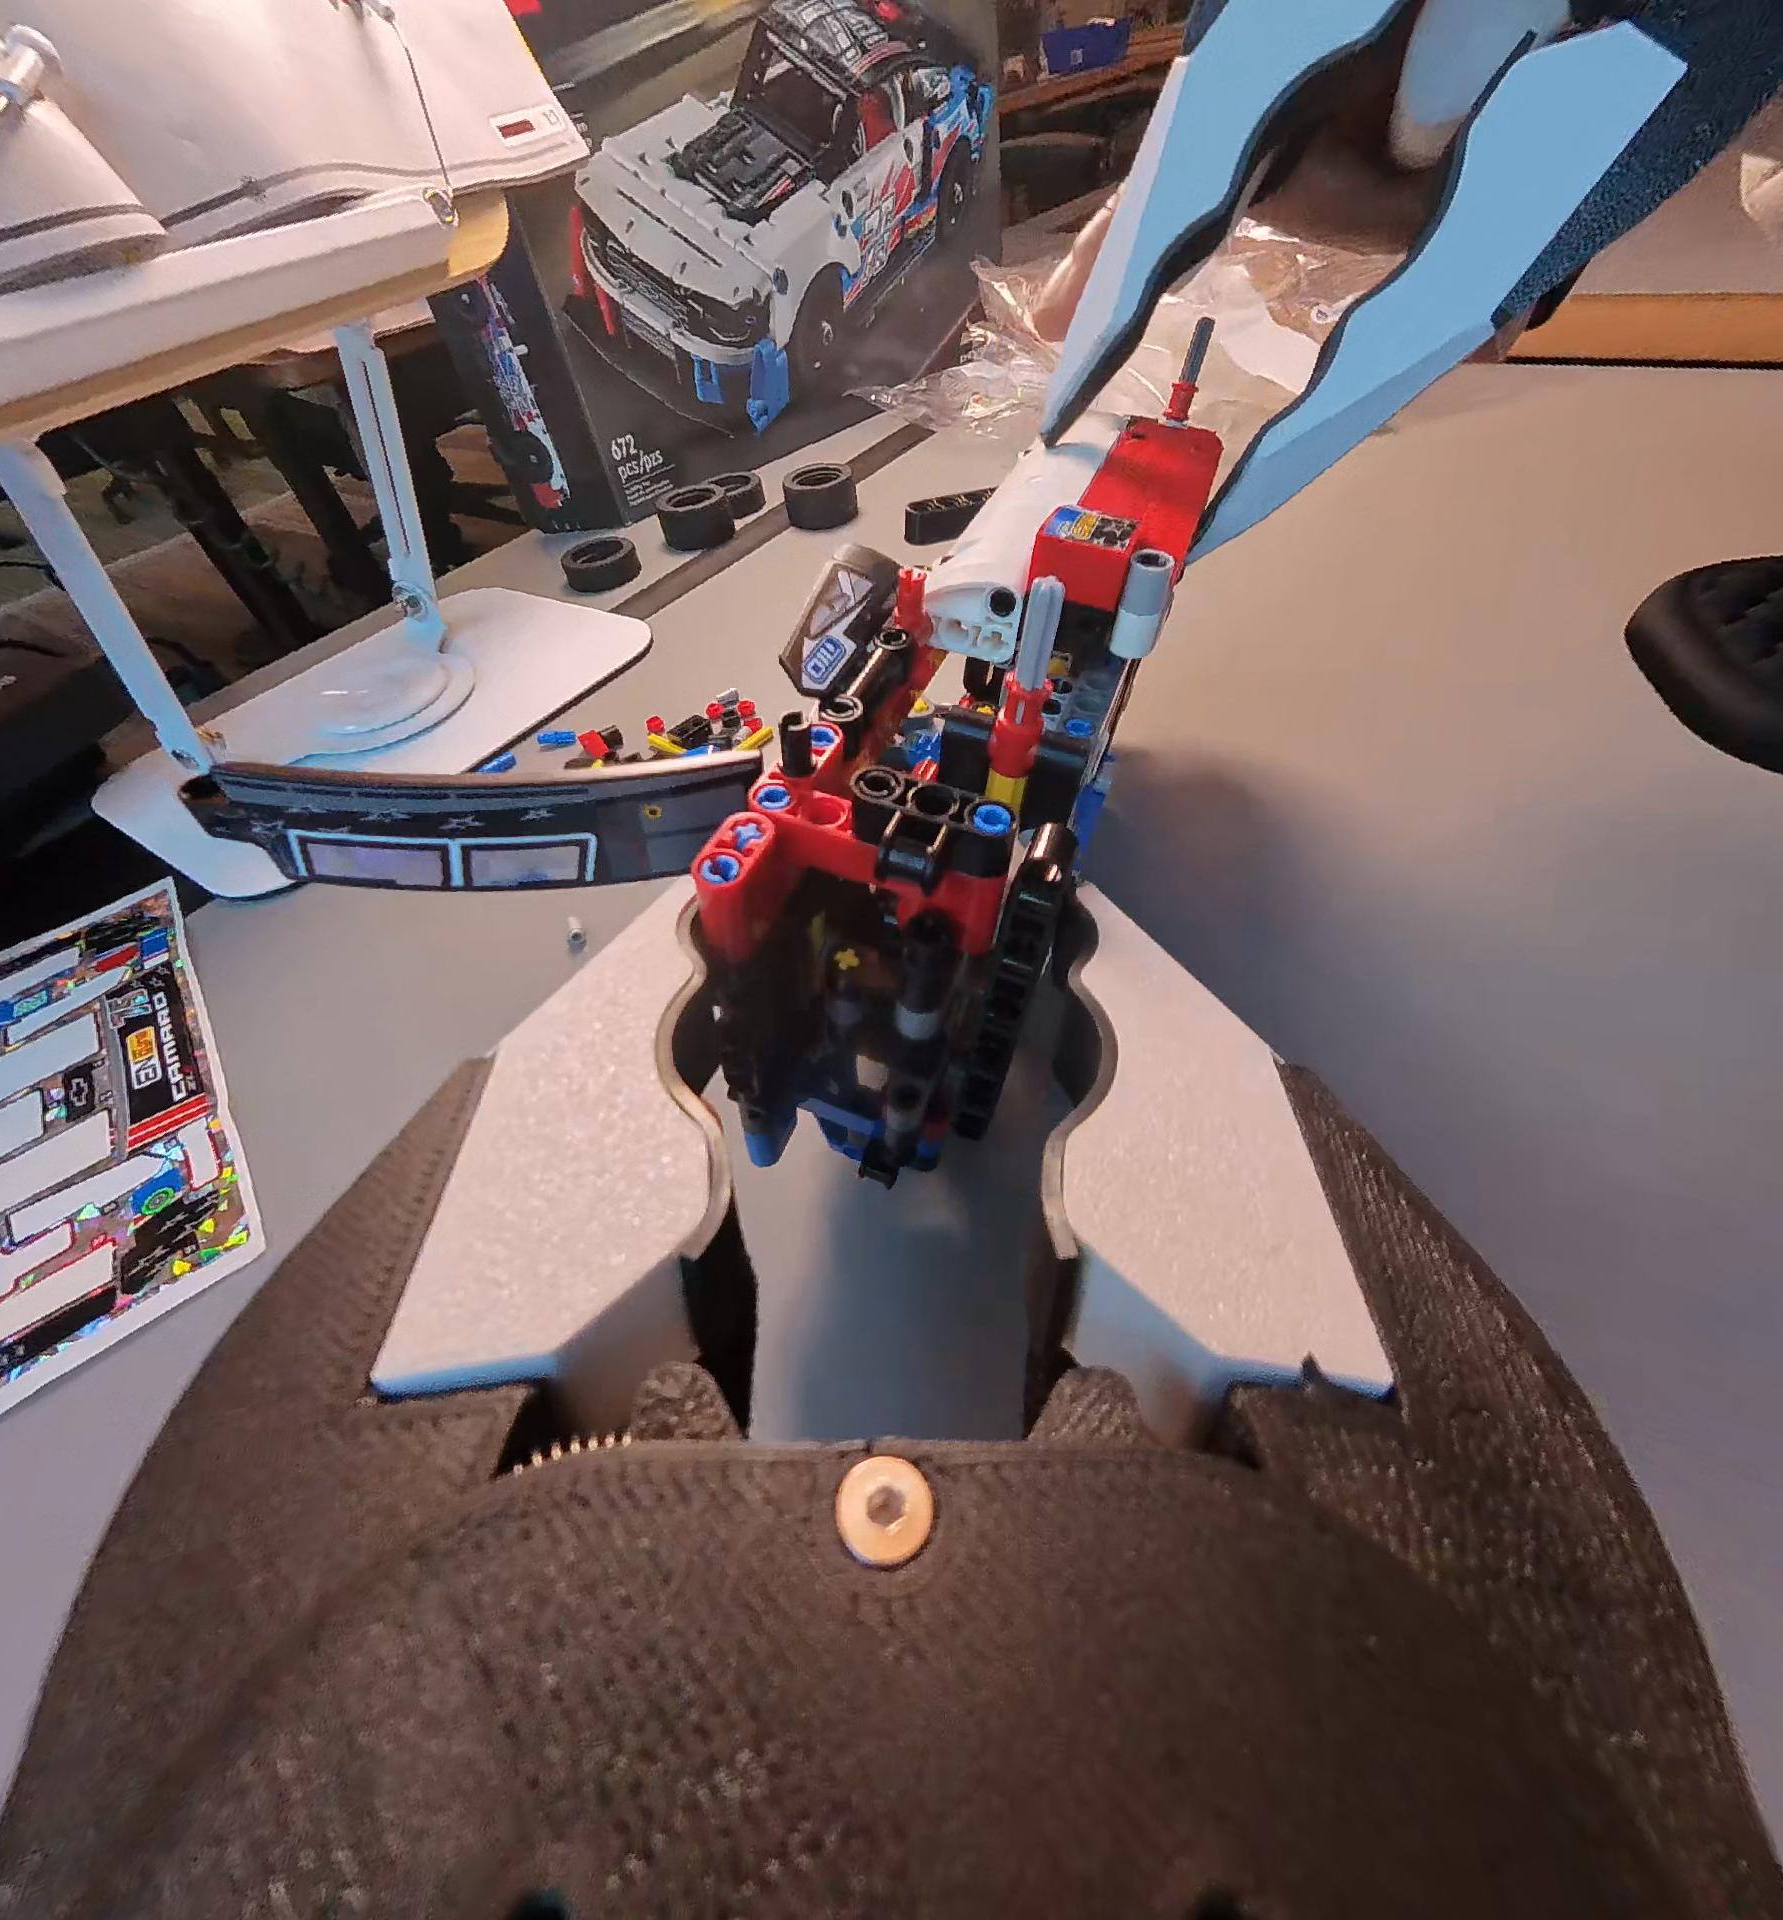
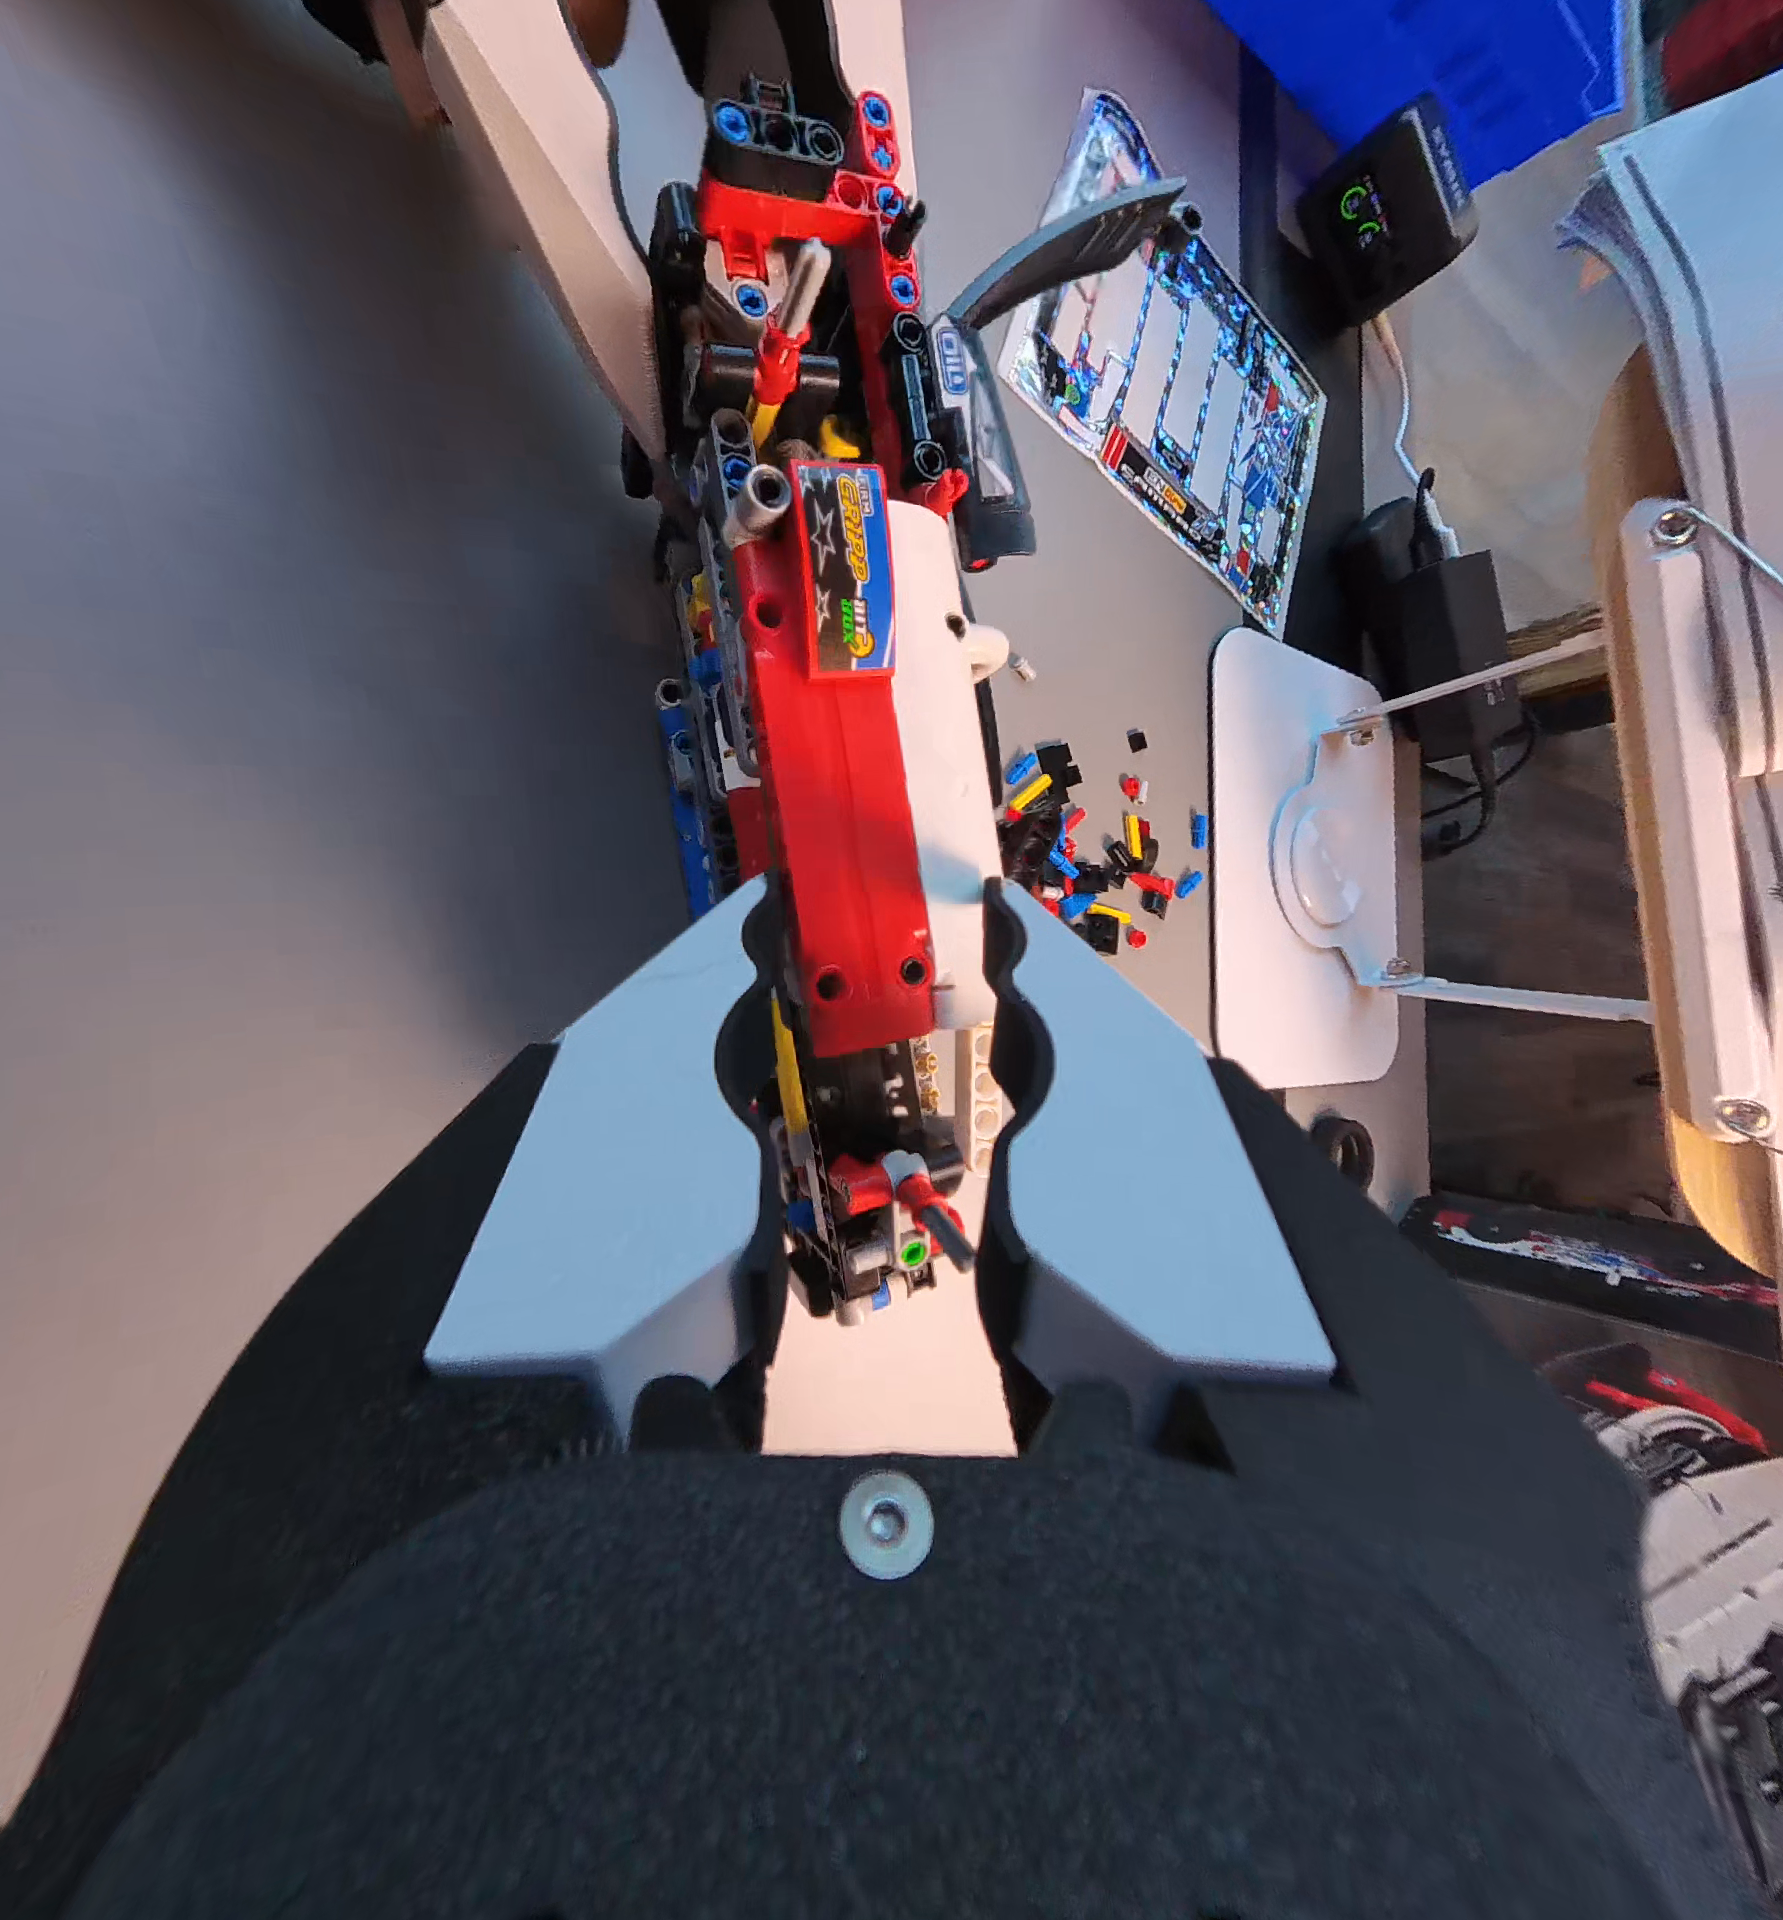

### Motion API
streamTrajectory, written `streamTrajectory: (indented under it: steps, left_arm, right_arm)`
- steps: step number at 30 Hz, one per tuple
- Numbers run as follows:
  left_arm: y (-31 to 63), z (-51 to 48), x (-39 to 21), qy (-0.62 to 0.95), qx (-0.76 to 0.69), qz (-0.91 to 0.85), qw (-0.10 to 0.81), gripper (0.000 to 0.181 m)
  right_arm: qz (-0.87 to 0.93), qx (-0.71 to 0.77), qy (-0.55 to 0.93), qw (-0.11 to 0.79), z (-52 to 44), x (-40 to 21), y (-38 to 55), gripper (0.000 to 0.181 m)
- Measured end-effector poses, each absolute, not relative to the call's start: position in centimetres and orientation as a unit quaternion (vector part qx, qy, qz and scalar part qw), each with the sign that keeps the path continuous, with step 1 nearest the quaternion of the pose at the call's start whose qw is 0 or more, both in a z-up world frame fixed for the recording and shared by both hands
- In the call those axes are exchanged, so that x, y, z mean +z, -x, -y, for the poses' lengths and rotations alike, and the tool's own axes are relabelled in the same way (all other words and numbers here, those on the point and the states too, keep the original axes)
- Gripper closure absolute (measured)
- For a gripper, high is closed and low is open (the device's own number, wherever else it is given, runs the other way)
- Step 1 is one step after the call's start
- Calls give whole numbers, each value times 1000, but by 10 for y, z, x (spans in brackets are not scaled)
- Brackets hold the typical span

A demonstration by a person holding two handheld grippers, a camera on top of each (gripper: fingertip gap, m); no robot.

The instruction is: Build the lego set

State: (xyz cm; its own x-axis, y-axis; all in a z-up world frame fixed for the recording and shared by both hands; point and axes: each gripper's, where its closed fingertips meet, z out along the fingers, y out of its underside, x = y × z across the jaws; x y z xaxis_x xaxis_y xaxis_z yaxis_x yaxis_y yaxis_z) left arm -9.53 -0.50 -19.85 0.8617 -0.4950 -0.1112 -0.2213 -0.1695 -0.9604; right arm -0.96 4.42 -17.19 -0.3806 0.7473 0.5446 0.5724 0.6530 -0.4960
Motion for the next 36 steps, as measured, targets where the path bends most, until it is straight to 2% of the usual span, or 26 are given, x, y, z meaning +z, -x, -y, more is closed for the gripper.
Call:
streamTrajectory:
  steps: [1, 7, 10, 15, 23, 26, 28, 30, 33, 35, 36]
  left_arm:
    - [96, 4, -198, 759, -118, -231, 598, 119]
    - [97, 1, -199, 770, -127, -208, 590, 118]
    - [100, 0, -199, 773, -133, -195, 589, 119]
    - [101, -2, -199, 774, -144, -188, 588, 119]
    - [106, -5, -200, 780, -168, -166, 580, 119]
    - [106, -5, -200, 778, -171, -167, 581, 119]
    - [106, -4, -200, 778, -171, -166, 581, 119]
    - [106, -4, -201, 778, -171, -167, 582, 119]
    - [105, -4, -201, 777, -174, -168, 582, 119]
    - [105, -4, -201, 777, -175, -167, 582, 119]
    - [105, -4, -201, 776, -174, -168, 582, 119]
  right_arm:
    - [820, 99, 399, 399, -47, -172, 11, 146]
    - [802, -17, 363, 474, -52, -182, 13, 132]
    - [768, -5, 362, 528, -53, -171, 8, 138]
    - [729, -4, 354, 586, -56, -169, 4, 165]
    - [699, 37, 375, 608, -63, -169, 11, 164]
    - [694, 52, 387, 605, -62, -168, 11, 162]
    - [694, 56, 395, 599, -62, -170, 9, 142]
    - [688, 62, 394, 606, -61, -168, 8, 139]
    - [686, 45, 384, 617, -63, -170, 8, 146]
    - [680, 34, 374, 630, -64, -168, 9, 163]
    - [679, 27, 369, 634, -64, -168, 10, 164]
